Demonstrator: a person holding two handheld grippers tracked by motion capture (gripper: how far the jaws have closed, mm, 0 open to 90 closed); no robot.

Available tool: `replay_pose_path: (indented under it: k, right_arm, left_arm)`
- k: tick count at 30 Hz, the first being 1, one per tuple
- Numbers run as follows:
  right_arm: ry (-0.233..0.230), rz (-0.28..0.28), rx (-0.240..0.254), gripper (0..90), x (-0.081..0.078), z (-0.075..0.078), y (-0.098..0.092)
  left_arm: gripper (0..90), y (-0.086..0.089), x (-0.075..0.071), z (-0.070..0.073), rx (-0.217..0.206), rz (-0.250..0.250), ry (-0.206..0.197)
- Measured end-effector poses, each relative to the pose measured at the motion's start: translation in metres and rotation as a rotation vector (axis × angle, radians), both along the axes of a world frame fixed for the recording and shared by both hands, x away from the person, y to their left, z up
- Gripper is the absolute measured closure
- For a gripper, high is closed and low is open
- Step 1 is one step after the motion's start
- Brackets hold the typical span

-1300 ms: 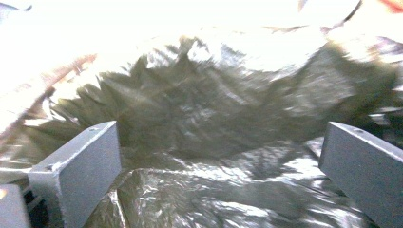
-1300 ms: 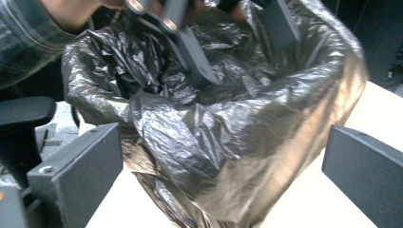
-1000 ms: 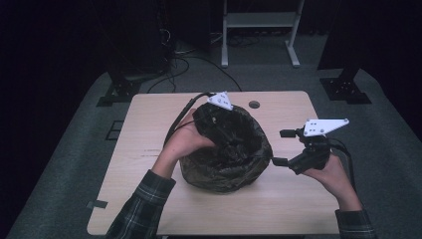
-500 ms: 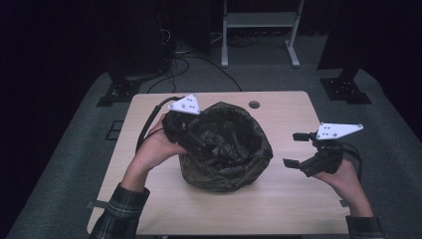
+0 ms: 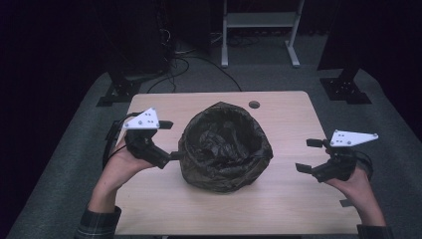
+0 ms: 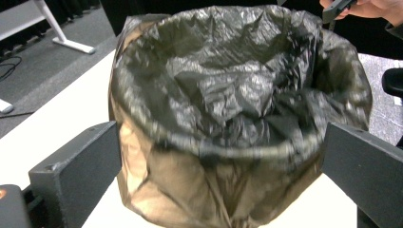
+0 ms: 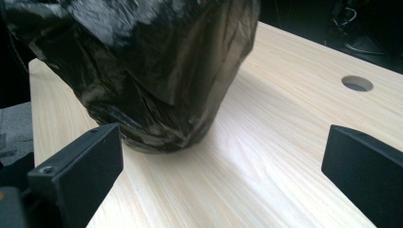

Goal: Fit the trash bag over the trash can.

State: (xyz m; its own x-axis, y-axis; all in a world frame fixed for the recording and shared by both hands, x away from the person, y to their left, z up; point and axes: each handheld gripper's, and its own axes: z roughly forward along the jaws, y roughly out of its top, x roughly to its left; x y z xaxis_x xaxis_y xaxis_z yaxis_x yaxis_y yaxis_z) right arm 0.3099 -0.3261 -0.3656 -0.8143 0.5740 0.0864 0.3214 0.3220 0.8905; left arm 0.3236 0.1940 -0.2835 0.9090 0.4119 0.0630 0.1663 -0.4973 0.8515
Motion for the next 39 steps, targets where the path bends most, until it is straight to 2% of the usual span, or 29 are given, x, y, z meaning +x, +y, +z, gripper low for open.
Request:
replay_pose_path:
  k: [8, 14, 16, 21, 23, 28, 30, 35, 39]
  right_arm:
    - [0.019, -0.045, -0.001, 0.0, -0.007, -0.019, -0.017]
    - [0.044, -0.075, 0.007, 0.0, -0.014, -0.036, -0.027]
    - [0.059, -0.083, 0.002, 0.0, -0.016, -0.042, -0.03]
    - [0.077, -0.095, -0.017, 0.0, -0.022, -0.056, -0.035]
    - [0.084, -0.105, -0.034, 0.0, -0.024, -0.063, -0.036]
    - [0.102, -0.127, -0.079, 0.0, -0.029, -0.08, -0.039]
    - [0.107, -0.134, -0.095, 0.0, -0.03, -0.084, -0.039]
    - [0.11, -0.152, -0.144, 0.0, -0.033, -0.098, -0.038]
    - [0.117, -0.158, -0.192, 0.0, -0.033, -0.11, -0.036]
  left_arm:
    - [0.0, 0.025, -0.015, -0.03, -0.003, 0.02, 0.005]
    - [0.0, 0.038, -0.022, -0.059, 0.034, 0.042, -0.003]
    - [0.0, 0.041, -0.024, -0.069, 0.028, 0.055, 0.012]
    - [0.0, 0.046, -0.029, -0.095, 0.06, 0.08, 0.034]
    - [0.0, 0.047, -0.031, -0.106, 0.075, 0.088, 0.042]
    - [0.0, 0.049, -0.037, -0.132, 0.076, 0.102, 0.071]
    - [0.0, 0.05, -0.038, -0.142, 0.093, 0.116, 0.079]
    - [0.0, 0.055, -0.039, -0.164, 0.105, 0.153, 0.115]
    - [0.0, 0.059, -0.038, -0.181, 0.156, 0.185, 0.133]
